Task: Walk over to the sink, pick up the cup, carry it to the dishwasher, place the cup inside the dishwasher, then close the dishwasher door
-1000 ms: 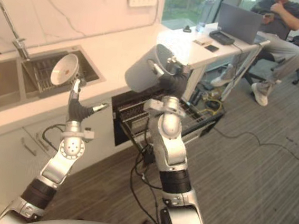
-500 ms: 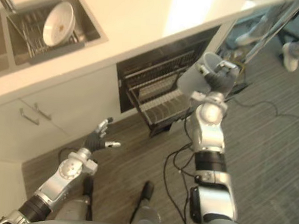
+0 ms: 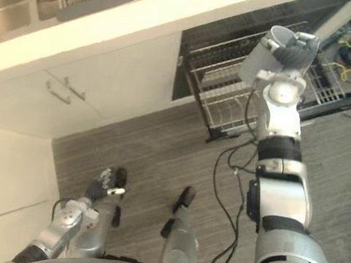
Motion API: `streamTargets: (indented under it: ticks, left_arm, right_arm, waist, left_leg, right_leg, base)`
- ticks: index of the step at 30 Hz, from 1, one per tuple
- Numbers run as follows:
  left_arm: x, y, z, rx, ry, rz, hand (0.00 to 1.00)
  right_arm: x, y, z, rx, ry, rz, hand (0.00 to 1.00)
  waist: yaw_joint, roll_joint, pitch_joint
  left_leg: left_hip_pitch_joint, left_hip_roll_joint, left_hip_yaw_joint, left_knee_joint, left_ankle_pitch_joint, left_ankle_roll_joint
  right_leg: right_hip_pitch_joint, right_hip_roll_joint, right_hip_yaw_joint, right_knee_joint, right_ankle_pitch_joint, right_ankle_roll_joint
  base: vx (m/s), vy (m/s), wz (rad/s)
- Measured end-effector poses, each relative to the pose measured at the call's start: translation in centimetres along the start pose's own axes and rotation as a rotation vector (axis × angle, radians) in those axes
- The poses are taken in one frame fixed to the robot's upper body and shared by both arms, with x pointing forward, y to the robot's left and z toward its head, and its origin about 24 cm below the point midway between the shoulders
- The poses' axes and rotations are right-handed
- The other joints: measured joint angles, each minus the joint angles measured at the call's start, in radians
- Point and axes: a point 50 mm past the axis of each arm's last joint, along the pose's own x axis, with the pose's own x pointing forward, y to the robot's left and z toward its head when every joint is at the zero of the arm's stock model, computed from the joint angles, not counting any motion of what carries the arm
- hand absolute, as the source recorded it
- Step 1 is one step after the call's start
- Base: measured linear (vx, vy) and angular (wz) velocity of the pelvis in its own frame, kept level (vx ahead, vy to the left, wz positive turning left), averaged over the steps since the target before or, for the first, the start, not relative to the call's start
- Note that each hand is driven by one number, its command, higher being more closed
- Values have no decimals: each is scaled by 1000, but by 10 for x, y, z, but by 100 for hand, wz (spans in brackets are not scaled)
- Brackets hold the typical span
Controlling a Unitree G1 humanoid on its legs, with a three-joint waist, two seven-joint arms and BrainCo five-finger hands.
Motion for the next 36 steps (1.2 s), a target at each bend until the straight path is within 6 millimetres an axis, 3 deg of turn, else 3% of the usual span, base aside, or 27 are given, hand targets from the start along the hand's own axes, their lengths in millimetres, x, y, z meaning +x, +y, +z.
streamTargets:
  ticks: [2,6,12,19,27,36]
  left_arm:
    - [-1,8,-8,2,35,50,0]
    - [-5,23,-24,-14,93,133,0]
    - [-6,37,-24,-19,79,189,0]
    - [-7,38,-26,-18,69,196,0]
    - [-10,36,-35,-5,99,180,0]
    - [-11,29,-42,-22,124,149,0]
  right_arm:
    - [5,5,4,-19,16,26,100]
    - [6,5,-16,-83,132,51,100]
    - [13,-3,-21,-170,232,52,100]
    - [17,-18,-25,-265,286,7,100]
    - [29,-40,-2,-446,230,-66,100]
    - [30,-46,-3,-531,255,-102,100]
  waist:
    - [14,3,4]
    - [48,6,7]
    - [80,11,41]
    - [106,34,54]
    - [122,74,72]
    - [144,106,71]
  left_leg:
    - [-19,-3,-7,0,13,3]
    - [-37,-9,-33,0,21,9]
    - [-70,-15,-58,-1,32,11]
    - [-115,-26,-64,-1,43,18]
    - [-155,-32,-60,-1,48,21]
    - [-184,-39,-52,-1,52,23]
  right_leg:
    - [-13,-2,-10,4,3,1]
    - [-15,-5,-27,6,3,3]
    - [-31,-10,-51,6,4,4]
    - [-73,-19,-53,7,13,8]
    - [-117,-26,-48,7,16,9]
    - [-164,-35,-26,7,25,9]
  base:
    - [-2,3,14]
    - [18,10,16]
    - [-15,10,13]
    - [-4,4,1]
    - [1,5,-1]
    - [19,0,-7]
